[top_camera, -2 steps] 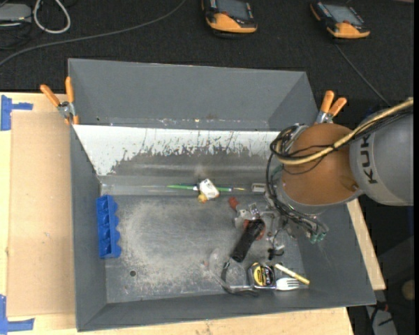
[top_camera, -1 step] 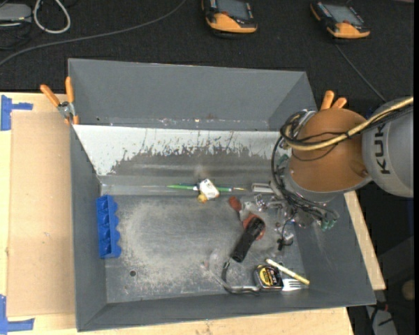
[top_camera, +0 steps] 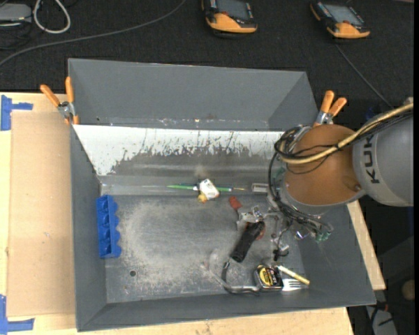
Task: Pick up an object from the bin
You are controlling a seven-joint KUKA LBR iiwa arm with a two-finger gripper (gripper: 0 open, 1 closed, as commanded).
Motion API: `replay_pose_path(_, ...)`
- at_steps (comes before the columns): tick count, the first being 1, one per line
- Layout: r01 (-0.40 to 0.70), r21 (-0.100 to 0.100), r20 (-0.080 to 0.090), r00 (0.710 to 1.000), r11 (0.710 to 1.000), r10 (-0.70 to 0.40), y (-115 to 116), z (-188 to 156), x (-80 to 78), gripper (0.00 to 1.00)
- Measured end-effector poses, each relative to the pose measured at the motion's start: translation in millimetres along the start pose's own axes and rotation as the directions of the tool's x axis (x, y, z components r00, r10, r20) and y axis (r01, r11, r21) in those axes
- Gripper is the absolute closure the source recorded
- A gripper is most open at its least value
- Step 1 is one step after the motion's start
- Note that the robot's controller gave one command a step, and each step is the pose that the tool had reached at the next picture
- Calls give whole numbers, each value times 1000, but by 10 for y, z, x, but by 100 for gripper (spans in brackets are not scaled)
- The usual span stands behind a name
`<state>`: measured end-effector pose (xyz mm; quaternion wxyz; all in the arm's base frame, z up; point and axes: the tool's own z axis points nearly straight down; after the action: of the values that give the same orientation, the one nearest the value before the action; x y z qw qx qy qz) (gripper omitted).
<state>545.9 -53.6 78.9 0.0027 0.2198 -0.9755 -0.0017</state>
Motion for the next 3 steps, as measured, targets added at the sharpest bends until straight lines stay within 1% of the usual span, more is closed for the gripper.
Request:
replay_pose_path(1, 323, 8, 7, 946, 946, -323, -67, 85, -126, 0)
replay_pose_path(2, 19, 1, 3, 1000, 1000, -19, -19, 87, -37, 100)
replay_pose_path(3, 19, -1, 1, 1000, 1000, -19, -16, 71, -31, 100)
